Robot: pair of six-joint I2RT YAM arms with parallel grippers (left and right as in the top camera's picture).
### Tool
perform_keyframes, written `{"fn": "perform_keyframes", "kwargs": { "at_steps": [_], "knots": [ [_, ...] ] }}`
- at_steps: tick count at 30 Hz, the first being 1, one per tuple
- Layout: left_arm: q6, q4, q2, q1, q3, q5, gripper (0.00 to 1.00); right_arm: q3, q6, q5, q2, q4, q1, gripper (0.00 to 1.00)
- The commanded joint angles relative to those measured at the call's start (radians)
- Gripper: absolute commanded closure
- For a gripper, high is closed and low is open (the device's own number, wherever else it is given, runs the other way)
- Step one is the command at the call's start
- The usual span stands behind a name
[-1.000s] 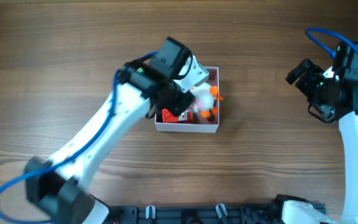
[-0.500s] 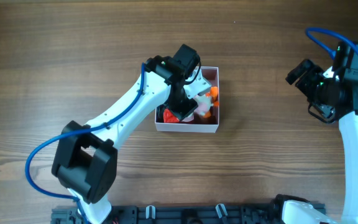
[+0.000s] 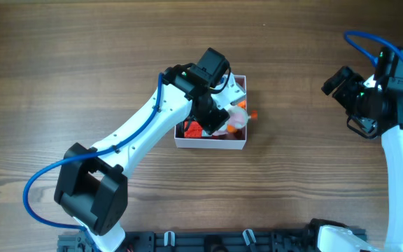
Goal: Pack container
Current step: 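Place the white-pink duck toy into the box beside the truck, then open the left gripper and lift it out of the box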
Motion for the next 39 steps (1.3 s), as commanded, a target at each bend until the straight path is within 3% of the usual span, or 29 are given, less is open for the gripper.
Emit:
{"fn": "perform_keyframes", "kwargs": {
  "at_steps": [1, 3, 4, 5, 14, 21, 22, 23, 25, 26, 27, 31, 39],
  "knots": [
    [0.013, 0.005, -0.021, -0.008, 0.001, 0.067, 0.85, 0.007, 0.01, -0.013, 0.003, 0.003, -0.002, 0.0],
    [0.013, 0.002, -0.021, -0.008, 0.001, 0.067, 0.77, 0.007, 0.01, -0.013, 0.003, 0.003, -0.002, 0.01],
    [0.013, 0.002, -0.021, -0.008, 0.001, 0.068, 0.67, 0.007, 0.01, -0.013, 0.003, 0.003, -0.002, 0.0],
    [0.013, 0.002, -0.021, -0.009, 0.001, 0.068, 0.0, 0.007, 0.01, -0.013, 0.003, 0.003, -0.002, 0.01],
    [-0.089, -0.061, -0.086, -0.009, 0.004, -0.13, 0.0, 0.007, 0.01, -0.013, 0.003, 0.007, -0.002, 0.0],
    [-0.144, -0.013, -0.218, -0.009, 0.008, -0.026, 0.0, 0.007, 0.01, -0.013, 0.003, 0.007, -0.002, 0.0],
    [-0.144, -0.014, -0.217, -0.009, 0.007, -0.027, 0.08, 0.007, 0.01, -0.013, 0.003, 0.007, -0.002, 0.01],
    [-0.145, -0.013, -0.208, -0.009, 0.004, -0.024, 0.31, 0.007, 0.01, -0.013, 0.003, 0.007, -0.002, 0.0],
    [-0.145, -0.005, -0.18, -0.01, -0.001, 0.013, 0.68, 0.007, 0.01, -0.013, 0.003, 0.007, -0.002, 0.0],
    [-0.146, 0.005, -0.158, -0.011, -0.005, 0.03, 0.81, 0.007, 0.01, -0.013, 0.003, 0.007, -0.002, 0.0],
    [-0.146, 0.019, -0.132, -0.012, -0.012, 0.039, 0.87, 0.007, 0.01, -0.013, 0.003, 0.007, -0.002, 0.0],
    [-0.172, 0.063, 0.008, -0.013, -0.014, 0.038, 0.95, 0.007, 0.01, -0.013, 0.003, 0.007, -0.002, 0.0],
    [-0.19, 0.085, 0.15, -0.043, -0.014, 0.052, 0.95, 0.007, 0.01, -0.013, 0.003, 0.007, -0.002, 0.0]
  ]
}}
